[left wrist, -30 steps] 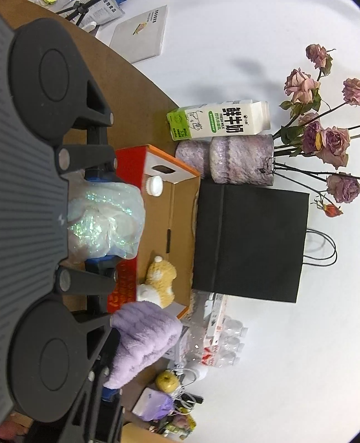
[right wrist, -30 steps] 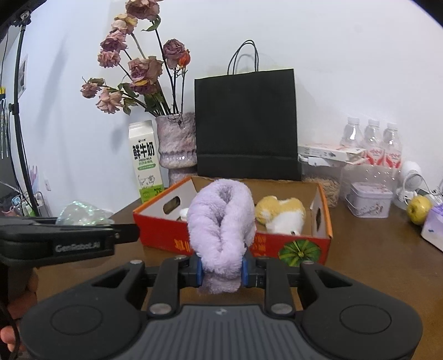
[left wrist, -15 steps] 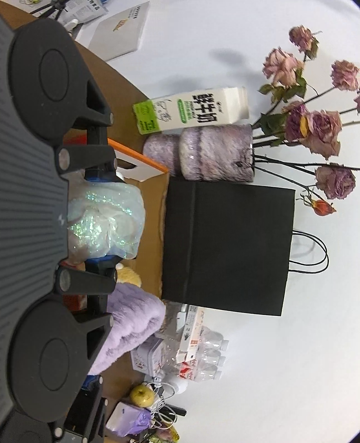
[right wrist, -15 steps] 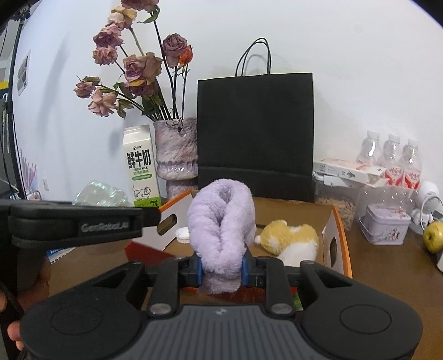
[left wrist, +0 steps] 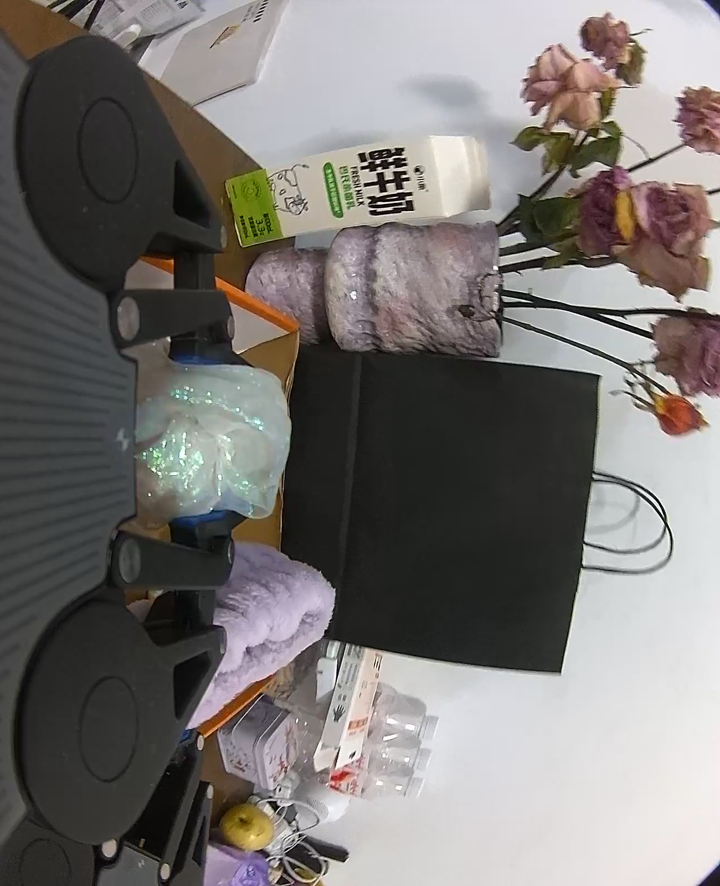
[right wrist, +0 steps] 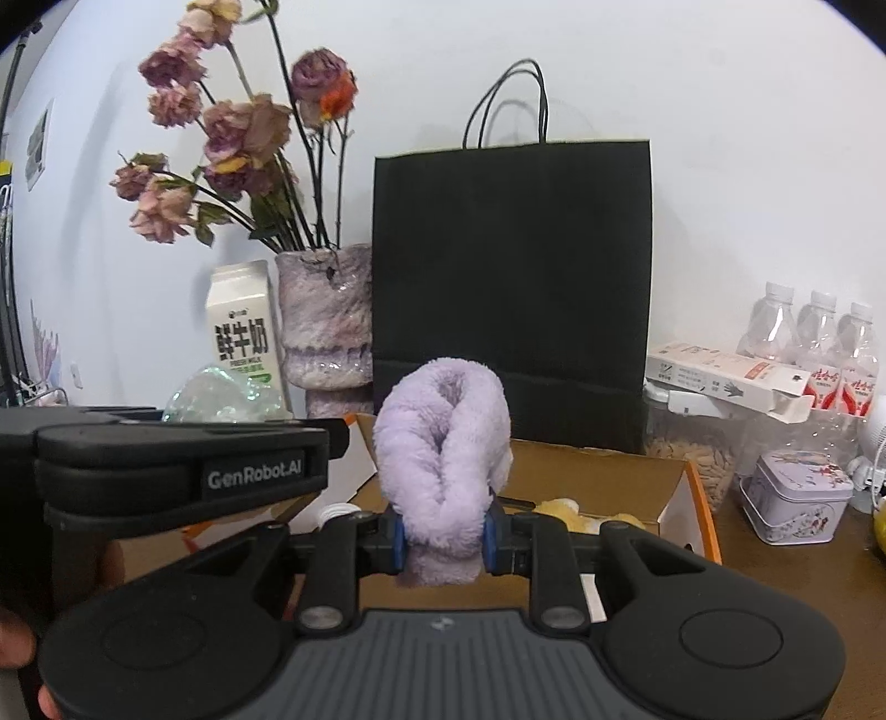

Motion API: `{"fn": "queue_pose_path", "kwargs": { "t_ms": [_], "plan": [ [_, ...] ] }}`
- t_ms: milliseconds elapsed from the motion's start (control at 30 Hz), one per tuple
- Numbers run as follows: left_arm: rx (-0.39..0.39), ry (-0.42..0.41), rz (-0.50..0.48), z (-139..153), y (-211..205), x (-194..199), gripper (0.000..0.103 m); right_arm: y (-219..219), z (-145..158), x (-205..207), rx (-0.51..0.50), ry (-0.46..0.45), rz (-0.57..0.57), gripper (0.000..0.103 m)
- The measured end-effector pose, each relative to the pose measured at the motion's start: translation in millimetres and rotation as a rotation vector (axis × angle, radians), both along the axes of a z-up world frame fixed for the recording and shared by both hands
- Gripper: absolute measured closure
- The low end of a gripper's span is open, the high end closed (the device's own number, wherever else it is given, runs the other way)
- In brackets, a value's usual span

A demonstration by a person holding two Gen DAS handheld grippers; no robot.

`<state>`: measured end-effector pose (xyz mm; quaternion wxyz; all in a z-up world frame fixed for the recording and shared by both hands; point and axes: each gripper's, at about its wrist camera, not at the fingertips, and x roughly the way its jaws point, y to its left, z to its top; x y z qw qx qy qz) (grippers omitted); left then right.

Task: Organize objects
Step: 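Carry the plastic bag and the fuzzy band with both grippers over the box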

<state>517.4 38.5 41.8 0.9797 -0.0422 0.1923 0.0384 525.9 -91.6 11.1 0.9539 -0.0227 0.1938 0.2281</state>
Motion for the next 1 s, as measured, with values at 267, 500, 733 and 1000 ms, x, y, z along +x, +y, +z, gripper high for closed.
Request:
{"fn": "queue_pose_path", "kwargs": {
  "t_ms": [267, 500, 733, 1000],
  "plan": [
    [-0.034, 0.003, 0.025, -13.1, 13.9, 22.4, 0.06, 3.0, -14.9, 26.1, -0.001, 0.03, -0.019, 0.08],
    [-0.031, -0.003, 0.027, -21.5, 18.4, 27.1, 0.06, -1.3, -24.4, 31.6, 0.012, 0.027, -0.022, 0.08],
    [-0.034, 0.011, 0.025, -29.6, 21.0, 30.3, 0.059, -1.6, -30.2, 33.3, 0.008, 0.032, -0.023, 0.08],
    [-0.025, -0.017, 0.04, -28.6, 20.7, 27.0, 0.023, 0.0, -34.4, 33.9, -0.016, 0.052, -0.04, 0.064]
  ]
}}
